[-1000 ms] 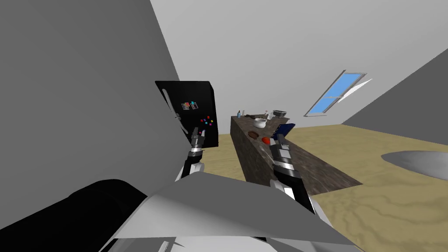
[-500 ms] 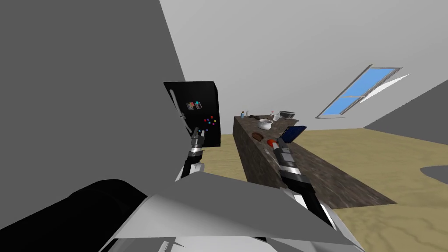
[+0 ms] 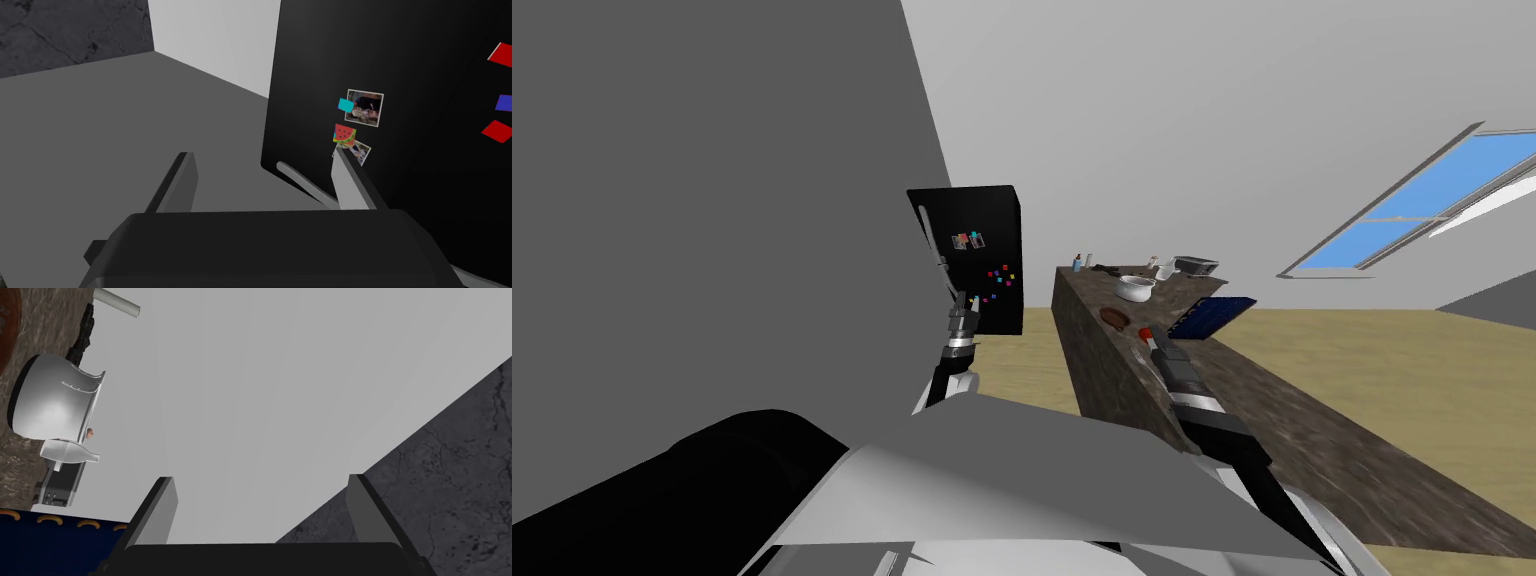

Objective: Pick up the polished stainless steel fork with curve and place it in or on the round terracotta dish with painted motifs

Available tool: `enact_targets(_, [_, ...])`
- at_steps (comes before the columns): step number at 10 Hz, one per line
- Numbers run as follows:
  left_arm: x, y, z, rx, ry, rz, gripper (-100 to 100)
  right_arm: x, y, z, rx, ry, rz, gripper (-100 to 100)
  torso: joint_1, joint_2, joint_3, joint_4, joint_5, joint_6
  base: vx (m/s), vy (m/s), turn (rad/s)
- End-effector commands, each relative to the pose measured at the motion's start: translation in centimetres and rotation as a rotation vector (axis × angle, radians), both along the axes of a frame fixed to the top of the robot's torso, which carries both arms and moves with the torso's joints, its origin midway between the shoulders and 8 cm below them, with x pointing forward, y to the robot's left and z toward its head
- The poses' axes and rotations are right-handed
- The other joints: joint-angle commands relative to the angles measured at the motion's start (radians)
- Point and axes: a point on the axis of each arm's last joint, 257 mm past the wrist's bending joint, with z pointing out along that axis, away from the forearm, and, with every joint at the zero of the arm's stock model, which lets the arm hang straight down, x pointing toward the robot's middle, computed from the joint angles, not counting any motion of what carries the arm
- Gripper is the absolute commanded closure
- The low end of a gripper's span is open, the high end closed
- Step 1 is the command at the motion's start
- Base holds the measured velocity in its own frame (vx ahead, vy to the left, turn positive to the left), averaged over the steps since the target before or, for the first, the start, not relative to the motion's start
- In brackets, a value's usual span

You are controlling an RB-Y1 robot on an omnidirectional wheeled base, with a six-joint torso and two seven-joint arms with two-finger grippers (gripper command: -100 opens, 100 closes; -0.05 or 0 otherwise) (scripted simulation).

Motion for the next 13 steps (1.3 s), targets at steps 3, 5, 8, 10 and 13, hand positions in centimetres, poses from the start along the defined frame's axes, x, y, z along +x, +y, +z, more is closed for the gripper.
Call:
enact_targets(3, [0.0,0.0,0.0,0.0,0.0,0.0,0,-0.8,-3.9,-2.5,-0.108,0.118,-0.051,-100,0.0,0.0,0.0,0.0,0.0,0.0,0.025,0.017,0.161])
enact_targets(5, [0.0,0.0,0.0,0.0,0.0,0.0,0,-1.4,-5.9,-3.5,-0.161,0.173,-0.076,-100,0.0,0.0,0.0,0.0,0.0,0.0,0.025,0.019,0.17])
enact_targets(8, [0.0,0.0,0.0,0.0,0.0,0.0,0,-2.7,-9.9,-5.2,-0.266,0.28,-0.125,-100,0.0,-0.001,-0.001,0.0,0.0,0.0,0.037,0.019,0.213])
enact_targets(10, [0.0,0.0,0.0,0.0,0.0,0.0,0,-3.3,-11.9,-5.7,-0.322,0.332,-0.145,-100,0.0,0.0,0.0,0.0,0.0,0.0,0.028,0.013,0.137])
enact_targets(13, [0.0,0.0,0.0,0.0,0.0,0.0,0,-4.7,-15.6,-6.7,-0.421,0.431,-0.183,-100,0.0,-0.001,-0.001,0.0,0.0,0.001,0.041,0.016,0.219])
